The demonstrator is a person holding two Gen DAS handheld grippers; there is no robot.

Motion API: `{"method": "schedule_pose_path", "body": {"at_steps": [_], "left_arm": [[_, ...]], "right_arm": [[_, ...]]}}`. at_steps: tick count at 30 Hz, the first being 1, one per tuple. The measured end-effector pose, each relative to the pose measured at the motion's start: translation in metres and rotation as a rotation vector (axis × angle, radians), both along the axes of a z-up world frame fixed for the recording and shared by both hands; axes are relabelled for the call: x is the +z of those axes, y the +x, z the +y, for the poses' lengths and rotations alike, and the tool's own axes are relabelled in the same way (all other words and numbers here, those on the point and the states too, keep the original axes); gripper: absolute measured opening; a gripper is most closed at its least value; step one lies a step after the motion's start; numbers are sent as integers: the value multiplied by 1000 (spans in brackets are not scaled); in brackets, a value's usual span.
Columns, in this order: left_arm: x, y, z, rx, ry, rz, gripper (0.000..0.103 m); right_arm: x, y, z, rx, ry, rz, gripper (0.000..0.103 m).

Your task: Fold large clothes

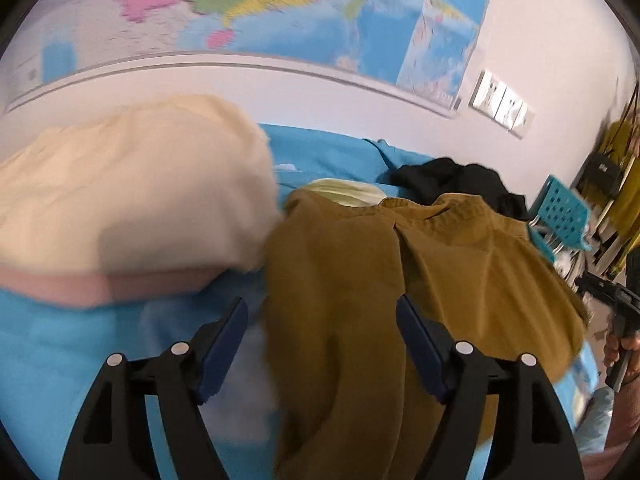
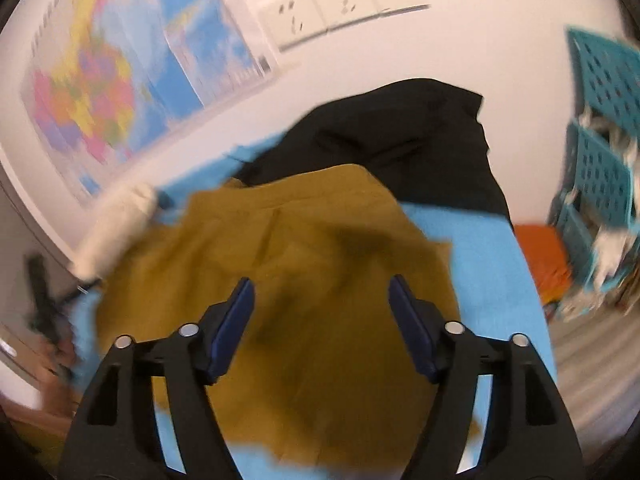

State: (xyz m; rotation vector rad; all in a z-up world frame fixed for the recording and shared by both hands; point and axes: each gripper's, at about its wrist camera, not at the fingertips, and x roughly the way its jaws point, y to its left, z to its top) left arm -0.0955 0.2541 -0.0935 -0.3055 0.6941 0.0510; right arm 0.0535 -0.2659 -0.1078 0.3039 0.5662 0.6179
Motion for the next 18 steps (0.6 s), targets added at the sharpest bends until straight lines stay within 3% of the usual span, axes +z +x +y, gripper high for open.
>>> {"method": "schedule_pose_path", "body": {"at_steps": [2, 8, 18], "left_arm": [[-4, -25, 12, 22, -52, 11, 75], [-31, -68, 32, 19, -207, 65, 75], [-62, -69, -13, -166, -345, 151, 76]], "right_arm": [[-12, -21, -19, 32, 89, 67, 78], [-54, -45, -29, 90, 206, 249, 82], [-72, -21, 6, 64, 256, 302, 87]]}}
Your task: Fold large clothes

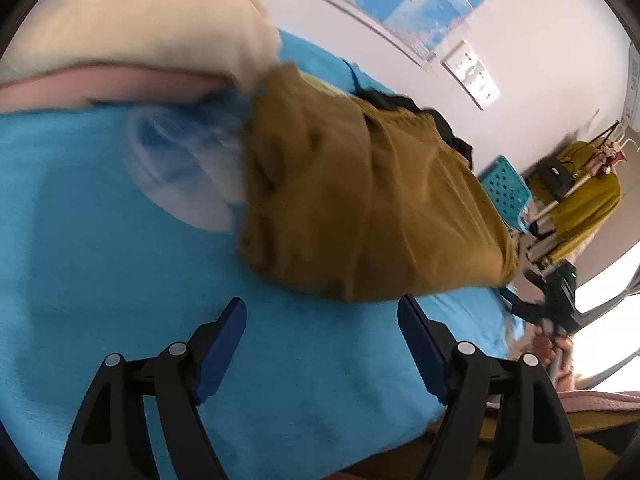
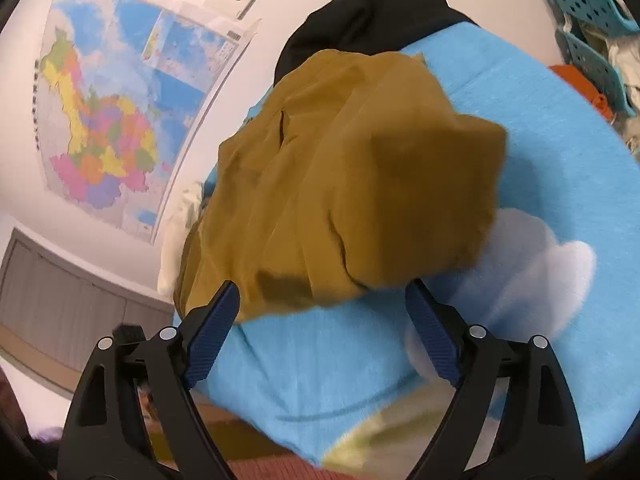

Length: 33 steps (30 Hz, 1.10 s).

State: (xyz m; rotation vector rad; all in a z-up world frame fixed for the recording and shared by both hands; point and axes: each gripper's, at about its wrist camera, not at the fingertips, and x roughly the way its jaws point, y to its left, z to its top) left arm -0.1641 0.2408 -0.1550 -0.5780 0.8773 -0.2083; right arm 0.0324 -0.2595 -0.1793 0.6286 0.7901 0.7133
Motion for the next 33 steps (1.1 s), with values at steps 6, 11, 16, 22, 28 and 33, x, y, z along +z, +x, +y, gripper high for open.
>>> {"method": "schedule_pose_path", "body": {"at_steps": [6, 11, 16, 22, 28, 33], "left_arm": [[-2, 12, -19, -26, -21, -16, 90], [-3, 34, -21, -9, -97, -21, 96], [-4, 64, -19, 20, -188, -20, 96], [-2, 77, -24, 54, -183, -8, 96], [-2, 78, -20, 53, -193, -8, 95], [-1, 87, -23, 47, -183, 3, 96]], "right_arm": [[2, 6, 17, -21, -27, 8, 89], [2, 14, 23, -56, -20, 7, 94], [6, 26, 35, -108, -29, -3, 99], [9, 24, 37, -195, 1, -28, 93], [1, 23, 30, -198, 5, -3, 90], [7, 34, 41, -191, 2, -14, 96]]}}
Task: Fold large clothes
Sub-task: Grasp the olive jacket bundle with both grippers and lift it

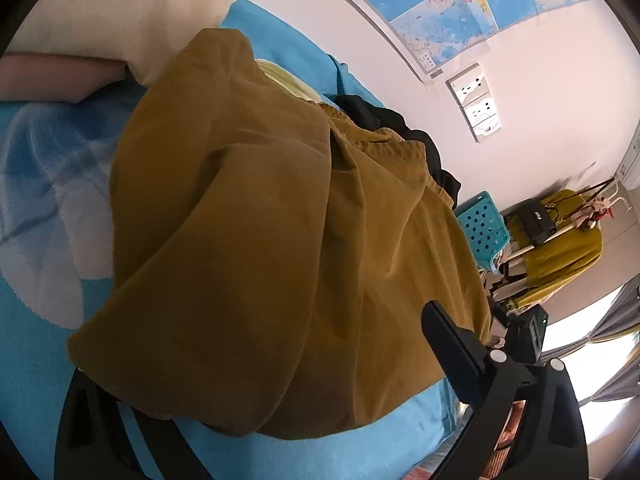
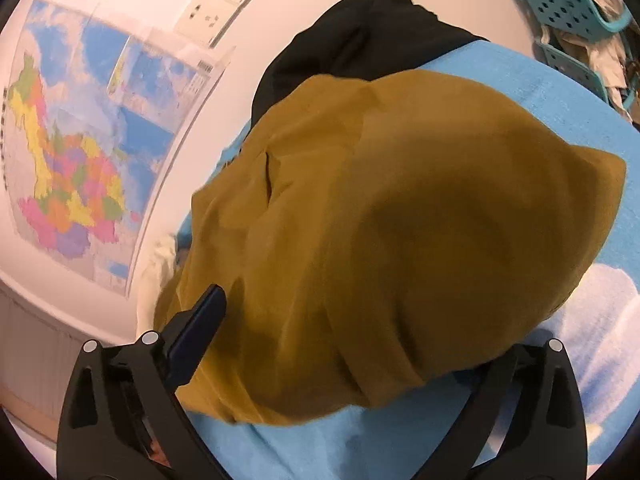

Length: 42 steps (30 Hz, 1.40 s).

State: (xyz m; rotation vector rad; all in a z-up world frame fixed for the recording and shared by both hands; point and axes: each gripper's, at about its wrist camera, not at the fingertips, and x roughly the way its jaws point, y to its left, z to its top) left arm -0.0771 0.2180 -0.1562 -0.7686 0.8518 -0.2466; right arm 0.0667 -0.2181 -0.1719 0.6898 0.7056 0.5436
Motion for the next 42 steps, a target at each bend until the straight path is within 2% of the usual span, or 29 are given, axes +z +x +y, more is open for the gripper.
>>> {"method": "schedule_pose_path", "body": {"at_steps": [2, 4, 6, 7, 9, 12, 14, 17, 18, 19, 20, 21, 23, 24, 25, 26, 27, 28, 29, 30, 32, 33, 34, 36, 37, 38, 39, 41, 42], "left_arm": [[0, 1, 0, 7, -2, 6, 95], [2, 0, 1, 20, -4, 9, 88], [6, -2, 3, 29, -3, 5, 76], [7, -4, 7, 36, -14, -3, 70], [6, -2, 11, 27, -37, 3, 69], [-4, 5, 11, 7, -51, 40, 79], [-3, 8, 8, -6, -52, 16, 92], [0, 15, 1, -3, -30, 16, 96], [0, 17, -1, -4, -20, 15, 96], [0, 20, -2, -8, -8, 16, 96], [1, 21, -3, -9, -5, 15, 94], [1, 22, -3, -5, 4, 20, 92], [1, 21, -2, 6, 35, 37, 75], [1, 21, -2, 7, 40, 41, 72], [0, 20, 1, 14, 38, 45, 68], [-1, 19, 3, 15, 27, 44, 68], [-2, 20, 4, 17, 19, 44, 68], [-2, 21, 5, 17, 1, 42, 73], [-3, 22, 6, 8, -30, 33, 84], [-4, 24, 6, 0, -60, 25, 88], [-2, 27, 5, 11, -70, 29, 93], [-1, 29, 3, 12, -63, 31, 93], [0, 30, 2, 10, -50, 31, 92], [2, 31, -1, 11, -11, 38, 86], [3, 31, -2, 16, 14, 50, 76], [4, 30, -4, 21, 43, 63, 62], [5, 30, -5, 27, 77, 80, 57], [5, 28, -2, 29, 77, 83, 50], [5, 28, 0, 28, 70, 83, 50]], "right_arm": [[5, -3, 0, -16, 5, -40, 82], [11, -8, -3, -19, -4, -93, 57], [10, -5, -8, -1, 32, -90, 58], [6, -1, -8, 8, 38, -60, 63], [-4, 8, -8, 13, 62, 2, 69], [-1, 14, 1, 32, 58, -17, 87], [3, 16, 9, 36, 45, -28, 98], [5, 21, 21, 24, -1, -49, 98], [6, 22, 23, 17, -15, -52, 91], [5, 24, 23, 19, -10, -54, 72], [2, 26, 20, 19, 7, -49, 63], [-1, 28, 16, 25, 29, -43, 48], [-4, 31, 12, 55, 52, -40, 47], [-4, 32, 12, 67, 50, -41, 48], [-5, 32, 11, 73, 61, -42, 54], [-5, 33, 11, 85, 92, -44, 60], [-4, 34, 13, 96, 109, -49, 72], [-2, 35, 16, 102, 98, -55, 78], [1, 35, 20, 111, 82, -61, 81], [2, 36, 22, 110, 66, -62, 83], [4, 36, 25, 114, 28, -65, 81], [5, 36, 26, 111, 4, -68, 72], [5, 36, 26, 102, -20, -67, 57], [1, 38, 20, 108, -5, -57, 46], [1, 38, 19, 109, 2, -55, 43], [2, 35, 20, 115, -5, -71, 42], [3, 34, 20, 118, -6, -80, 42], [3, 35, 20, 132, 16, -76, 45], [2, 37, 19, 140, 34, -66, 53]]}}
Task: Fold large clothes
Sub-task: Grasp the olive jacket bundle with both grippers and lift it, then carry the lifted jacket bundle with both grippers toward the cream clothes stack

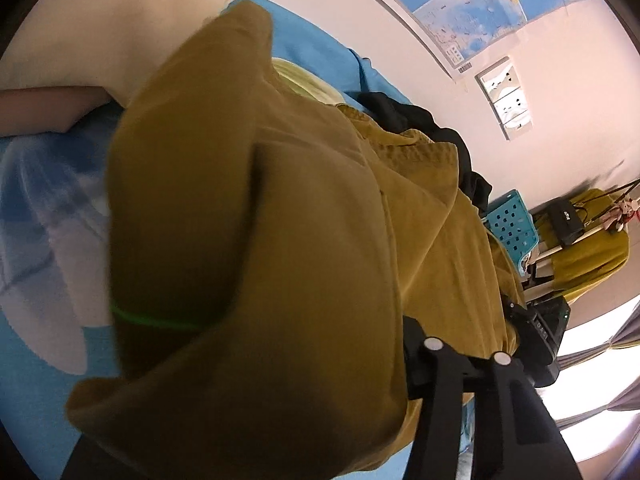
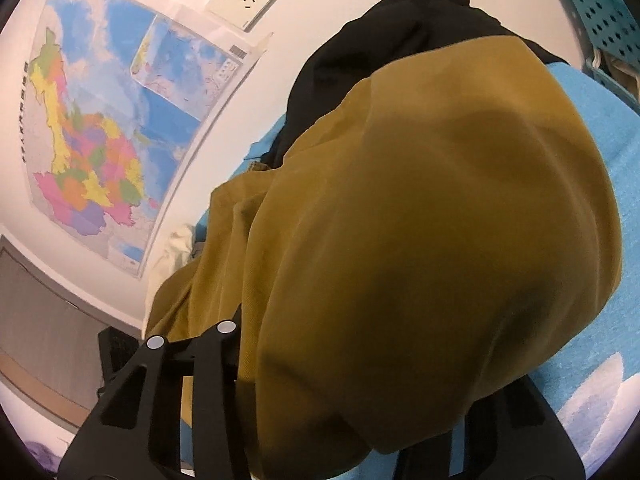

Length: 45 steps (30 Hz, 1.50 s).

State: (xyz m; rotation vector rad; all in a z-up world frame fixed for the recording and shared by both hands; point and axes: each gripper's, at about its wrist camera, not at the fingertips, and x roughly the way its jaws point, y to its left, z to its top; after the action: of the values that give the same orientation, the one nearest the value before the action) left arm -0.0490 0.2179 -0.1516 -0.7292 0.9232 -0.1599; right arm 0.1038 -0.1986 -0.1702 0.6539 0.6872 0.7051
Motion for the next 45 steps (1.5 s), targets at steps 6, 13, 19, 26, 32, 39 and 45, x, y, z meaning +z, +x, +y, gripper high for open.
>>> {"method": "schedule_pose_path", "body": {"at_steps": [6, 13, 19, 26, 32, 39, 45], "left_arm": [[-4, 4, 5, -14, -80, -19, 75], [4, 1, -2, 6, 24, -7, 44], [22, -4, -2, 2, 46, -48, 31], [53, -15, -1, -36, 56, -119, 28], [75, -22, -2, -69, 77, -162, 27], [106, -37, 3, -88, 92, -229, 27], [148, -46, 8, -99, 141, -298, 26]], "right_arm": [[5, 3, 10, 35, -16, -8, 75], [10, -4, 7, 23, -79, -40, 39], [34, -20, 9, 40, -70, -125, 32], [67, -41, 17, 61, -87, -231, 30], [93, -54, 19, 74, -84, -306, 29], [120, -67, 22, 94, -64, -377, 29], [158, -72, 31, 125, -39, -458, 28]]}}
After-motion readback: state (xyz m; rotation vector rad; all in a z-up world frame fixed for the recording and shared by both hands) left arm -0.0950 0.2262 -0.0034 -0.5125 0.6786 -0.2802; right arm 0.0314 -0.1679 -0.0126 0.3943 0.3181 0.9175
